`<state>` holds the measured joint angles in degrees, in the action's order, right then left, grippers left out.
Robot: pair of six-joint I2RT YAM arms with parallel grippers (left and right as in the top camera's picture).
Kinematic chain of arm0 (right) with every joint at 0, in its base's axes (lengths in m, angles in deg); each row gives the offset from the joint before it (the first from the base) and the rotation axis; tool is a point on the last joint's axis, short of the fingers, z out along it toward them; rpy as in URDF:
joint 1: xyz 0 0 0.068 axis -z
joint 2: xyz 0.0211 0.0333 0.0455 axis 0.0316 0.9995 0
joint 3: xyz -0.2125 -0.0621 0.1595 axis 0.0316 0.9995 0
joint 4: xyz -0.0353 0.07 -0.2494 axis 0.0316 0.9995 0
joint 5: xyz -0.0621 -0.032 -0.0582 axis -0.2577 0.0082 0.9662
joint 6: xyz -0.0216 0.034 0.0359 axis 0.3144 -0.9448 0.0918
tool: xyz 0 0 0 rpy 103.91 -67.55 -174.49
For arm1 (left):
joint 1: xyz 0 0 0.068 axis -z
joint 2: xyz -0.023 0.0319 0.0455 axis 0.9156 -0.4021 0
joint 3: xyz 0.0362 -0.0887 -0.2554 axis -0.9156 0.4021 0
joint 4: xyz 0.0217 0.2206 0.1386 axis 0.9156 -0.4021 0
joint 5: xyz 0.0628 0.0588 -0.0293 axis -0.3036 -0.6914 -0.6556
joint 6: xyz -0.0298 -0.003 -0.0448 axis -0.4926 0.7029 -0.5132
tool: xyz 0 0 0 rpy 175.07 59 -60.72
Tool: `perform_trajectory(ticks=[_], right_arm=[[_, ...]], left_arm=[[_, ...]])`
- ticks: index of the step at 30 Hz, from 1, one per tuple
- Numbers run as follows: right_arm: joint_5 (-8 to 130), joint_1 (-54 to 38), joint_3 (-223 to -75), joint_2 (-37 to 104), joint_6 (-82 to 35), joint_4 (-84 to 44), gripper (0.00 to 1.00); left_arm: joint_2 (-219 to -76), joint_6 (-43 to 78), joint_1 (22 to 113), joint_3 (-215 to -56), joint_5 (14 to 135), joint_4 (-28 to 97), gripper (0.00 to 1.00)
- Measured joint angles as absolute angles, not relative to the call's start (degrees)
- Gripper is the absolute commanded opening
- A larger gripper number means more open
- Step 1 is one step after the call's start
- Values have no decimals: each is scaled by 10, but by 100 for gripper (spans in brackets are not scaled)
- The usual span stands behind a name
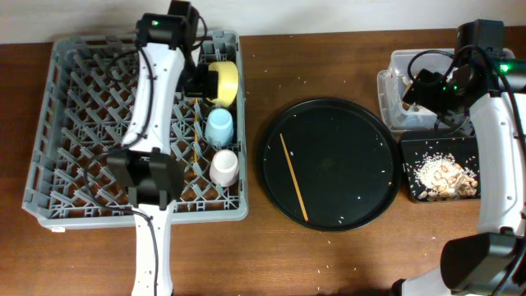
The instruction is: Sort waste into correct bins and load items into the dishwasher rack
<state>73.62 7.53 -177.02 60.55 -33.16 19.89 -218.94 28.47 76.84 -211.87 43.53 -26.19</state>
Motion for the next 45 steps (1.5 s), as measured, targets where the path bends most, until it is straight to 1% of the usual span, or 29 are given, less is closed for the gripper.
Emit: perform_trajectory(ticks=[2, 5, 6, 7, 8, 10, 11, 13, 15, 16, 17, 18, 24, 25, 26, 28, 29, 31, 34, 36, 38, 39, 40, 41, 42, 43, 45], right_arm=[[736, 75, -1770, 606, -331, 199, 98], [736, 75, -1770, 606, -332, 199, 98], [736, 75, -1770, 606, -331, 199, 99], [736, 75, -1770, 606, -331, 199, 98], [736, 75, -1770, 606, -331, 199, 99], [736, 75, -1770, 606, -331, 199, 98], [736, 75, -1770, 606, -331, 199, 98], [736, 75, -1770, 606, -331, 199, 98], [736, 75, -1770, 606, -332, 199, 99], [736, 75, -1770, 606, -331, 199, 98], [736, 75, -1770, 606, -331, 199, 98], [736, 75, -1770, 606, -332, 199, 98], [736, 75, -1770, 606, -331, 199, 98], [736, 75, -1770, 606, -332, 199, 98], [736, 75, -1770, 606, -332, 199, 98], [736, 75, -1770, 606, -331, 199, 99], [736, 75, -1770, 606, -332, 199, 98], [736, 75, -1770, 606, -332, 199, 98], [736, 75, -1770, 606, -331, 199, 99], [736, 75, -1770, 606, -331, 199, 98], [736, 75, -1770, 606, -331, 198, 98], [736, 75, -1770, 606, -331, 199, 99], [736, 75, -1770, 606, -332, 199, 98], [736, 75, -1770, 606, -331, 199, 98], [736, 75, -1770, 606, -332, 199, 98], [736, 75, -1770, 606, -331, 199, 98], [736, 75, -1770, 606, -331, 199, 98]], left_arm=[[-2182, 234, 815, -2129, 463, -246, 99], [-2180, 205, 940, -2105, 499, -161, 99], [-2188, 200, 1000, -2075, 510, -142, 99], [-2201, 196, 1031, -2054, 516, -143, 99], [-2221, 194, 1051, -2032, 517, -145, 99], [-2247, 168, 1054, -1992, 515, -156, 99], [-2250, 135, 1047, -1989, 511, -180, 97], [-2250, 53, 1041, -1971, 506, -177, 90], [-2248, 2, 1041, -1919, 516, -143, 60], [-2240, -10, 1040, -1900, 525, -124, 40], [-2235, -17, 1040, -1890, 527, -117, 18], [-2234, -23, 1040, -1889, 528, -115, 1], [-2234, -28, 1038, -1904, 547, -115, 1], [-2234, -5, 1037, -1928, 547, -119, 1], [-2232, 48, 1036, -1987, 547, -123, 1], [-2218, 147, 1021, -2108, 496, -192, 1], [-2206, 181, 1004, -2169, 452, -235, 1], [-2185, 238, 961, -2218, 392, -275, 1], [-2184, 314, 846, -2221, 356, -279, 0], [-2183, 328, 799, -2206, 350, -280, 0], [-2183, 332, 774, -2159, 350, -276, 1], [-2183, 332, 769, -2126, 350, -265, 13], [-2183, 334, 765, -2080, 351, -239, 35], [-2184, 338, 764, -2057, 352, -225, 70], [-2184, 336, 764, -2048, 363, -234, 81], [-2184, 335, 766, -2044, 372, -233, 82], [-2184, 316, 766, -2043, 384, -247, 81]])
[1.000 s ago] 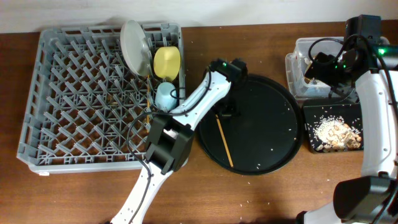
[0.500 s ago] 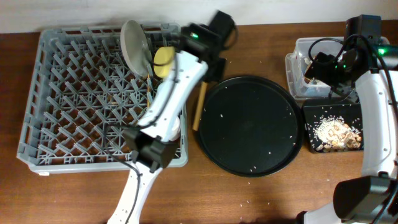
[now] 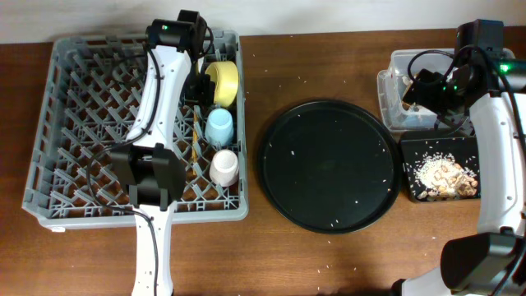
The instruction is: Sort waste into correct bins and load items into the dishwasher rack
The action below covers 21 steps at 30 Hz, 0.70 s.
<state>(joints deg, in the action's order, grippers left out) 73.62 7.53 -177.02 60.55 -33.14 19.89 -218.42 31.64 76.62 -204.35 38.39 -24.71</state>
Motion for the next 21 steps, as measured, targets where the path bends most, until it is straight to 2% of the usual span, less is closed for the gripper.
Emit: perform_trajectory(ticks=[2, 3, 9, 15, 17, 19, 21], right_arm=[[736, 75, -1770, 606, -331, 199, 98], [736, 75, -1770, 606, -332, 199, 98], [736, 75, -1770, 606, -331, 199, 98], [736, 71, -1770, 605, -331, 199, 99], [752, 33, -1769, 590, -327, 191, 99], [820, -54, -1768, 522, -314, 164, 98], [828, -63, -1751, 471, -238, 85, 99]], left_arm=[[-2182, 314, 766, -2053, 393, -273, 82], [-2176, 313, 767, -2063, 397, -279, 99], [-1950, 307, 770, -2112, 479, -276, 99], [-1950, 307, 770, -2112, 484, -277, 99], [-1950, 307, 770, -2112, 484, -277, 99], [-1950, 307, 770, -2112, 485, -277, 99], [-1950, 307, 770, -2112, 486, -277, 99]])
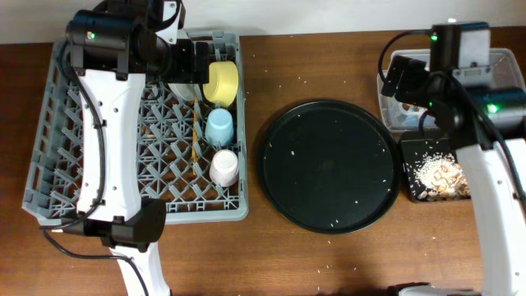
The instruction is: Sort waste into correct bins and load items into the dishwasher rack
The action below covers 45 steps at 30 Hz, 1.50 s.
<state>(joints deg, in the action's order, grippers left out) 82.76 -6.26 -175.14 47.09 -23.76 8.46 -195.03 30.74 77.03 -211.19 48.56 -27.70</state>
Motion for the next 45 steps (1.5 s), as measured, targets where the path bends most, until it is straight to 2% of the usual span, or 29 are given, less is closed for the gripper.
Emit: perform_trajectory(ticks=[3, 4, 6, 9, 13, 15, 18, 21, 38, 45], right_arm=[[798, -63, -1621, 383, -183, -96, 98], [791, -63, -1512, 312, -178, -189, 98], [787, -63, -1383, 215, -175, -270, 98], [781, -63, -1081, -11, -169, -445, 98], [770, -63, -868, -166, -172, -533, 98], [765, -63, -806, -236, -172, -541, 98], [748, -63, -766, -306, -171, -543, 98], [722, -63, -758, -364, -171, -487, 98], [711, -63, -758, -364, -171, -487, 98], [711, -63, -758, -364, -172, -487, 98]], left_arm=[[-1950, 307, 770, -2112, 487, -277, 99], [-1950, 306, 770, -2112, 487, -277, 99], [-1950, 305, 771, -2112, 488, -276, 99], [-1951, 306, 771, -2112, 487, -275, 99], [-1952, 305, 771, -2112, 488, -276, 99], [-1953, 305, 771, -2112, 488, -278, 99], [-1953, 305, 771, -2112, 488, -278, 99], [-1953, 305, 771, -2112, 488, -277, 99], [-1953, 306, 771, -2112, 484, -278, 99], [-1917, 306, 796, -2099, 434, -155, 99]])
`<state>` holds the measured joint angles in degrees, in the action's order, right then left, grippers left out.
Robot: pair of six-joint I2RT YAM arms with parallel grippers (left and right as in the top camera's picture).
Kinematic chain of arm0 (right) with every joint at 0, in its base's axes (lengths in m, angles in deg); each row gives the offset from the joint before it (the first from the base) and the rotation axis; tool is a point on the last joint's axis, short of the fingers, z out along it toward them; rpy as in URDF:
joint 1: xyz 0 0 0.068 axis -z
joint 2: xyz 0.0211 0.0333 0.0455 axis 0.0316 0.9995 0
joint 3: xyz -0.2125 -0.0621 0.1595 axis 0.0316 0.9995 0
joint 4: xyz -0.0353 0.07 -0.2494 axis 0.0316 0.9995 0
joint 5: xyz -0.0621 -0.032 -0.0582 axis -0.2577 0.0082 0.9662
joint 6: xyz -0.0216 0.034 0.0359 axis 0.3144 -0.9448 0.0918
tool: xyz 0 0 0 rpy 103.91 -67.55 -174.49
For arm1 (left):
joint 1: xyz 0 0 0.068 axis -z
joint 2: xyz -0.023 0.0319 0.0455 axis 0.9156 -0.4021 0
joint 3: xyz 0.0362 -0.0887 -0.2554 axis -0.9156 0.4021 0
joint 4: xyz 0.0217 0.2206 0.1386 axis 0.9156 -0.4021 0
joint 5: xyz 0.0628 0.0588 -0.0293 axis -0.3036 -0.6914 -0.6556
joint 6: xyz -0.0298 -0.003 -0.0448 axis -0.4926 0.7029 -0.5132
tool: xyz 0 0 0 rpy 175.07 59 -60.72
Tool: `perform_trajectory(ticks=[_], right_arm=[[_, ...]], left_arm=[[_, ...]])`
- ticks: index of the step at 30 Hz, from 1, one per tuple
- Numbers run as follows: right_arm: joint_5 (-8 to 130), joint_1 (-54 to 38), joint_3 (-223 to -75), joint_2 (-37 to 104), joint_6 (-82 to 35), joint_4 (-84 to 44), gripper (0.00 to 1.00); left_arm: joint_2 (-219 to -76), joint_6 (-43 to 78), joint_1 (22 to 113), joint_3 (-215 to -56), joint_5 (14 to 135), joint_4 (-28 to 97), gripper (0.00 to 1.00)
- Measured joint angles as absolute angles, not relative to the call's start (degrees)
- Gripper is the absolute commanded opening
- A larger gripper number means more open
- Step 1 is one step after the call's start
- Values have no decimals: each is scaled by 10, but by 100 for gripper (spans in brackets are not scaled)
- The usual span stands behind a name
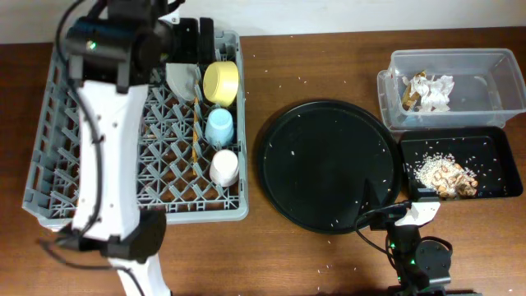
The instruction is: Sort waste into correct bins and load items into the dishwasher rack
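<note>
The grey dishwasher rack (49, 123) fills the left side. Its right column holds a yellow cup (220, 82), a blue cup (219, 127) and a white cup (223, 167), with a grey dish (184, 80) beside the yellow cup. My left arm rises high over the rack. Its gripper (197, 41) is a dark block over the rack's back edge, jaws unreadable. My right arm is folded low at the front edge. A dark shape that may be its gripper (376, 197) lies over the rim of the round black plate (326, 164).
A clear bin (468, 66) with crumpled paper (427, 90) stands at the back right. In front of it a black tray (493, 156) holds food scraps (444, 174). Rice grains are scattered on the round plate and the wooden table (312, 255).
My right arm has left its place over the clear bin and now sits folded at the table's front edge. The left arm has shifted slightly, and the grey dish shows beside the yellow cup.
A thin stick lay on the round plate while my left gripper was at the yellow cup and my right was over the clear bin. Then the stick was gone from the plate. Both arms then stood higher, and now the right arm is drawn back.
</note>
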<state>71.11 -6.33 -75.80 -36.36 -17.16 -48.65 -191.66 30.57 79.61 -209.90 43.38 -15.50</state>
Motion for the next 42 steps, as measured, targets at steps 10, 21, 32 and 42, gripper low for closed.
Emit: perform_trajectory(ticks=[10, 21, 32, 42], right_arm=[[707, -63, -758, -364, -172, -486, 98], [705, -64, -758, -366, -171, -486, 98], [705, -64, -758, -366, -171, -486, 99], [705, -64, -758, -366, -171, -486, 99]], left_arm=[[-1496, 306, 764, -1354, 418, 340, 99], [-931, 347, 642, -716, 488, 640, 99], [-762, 397, 663, -566, 433, 642, 99], [-762, 399, 663, -566, 433, 642, 99]])
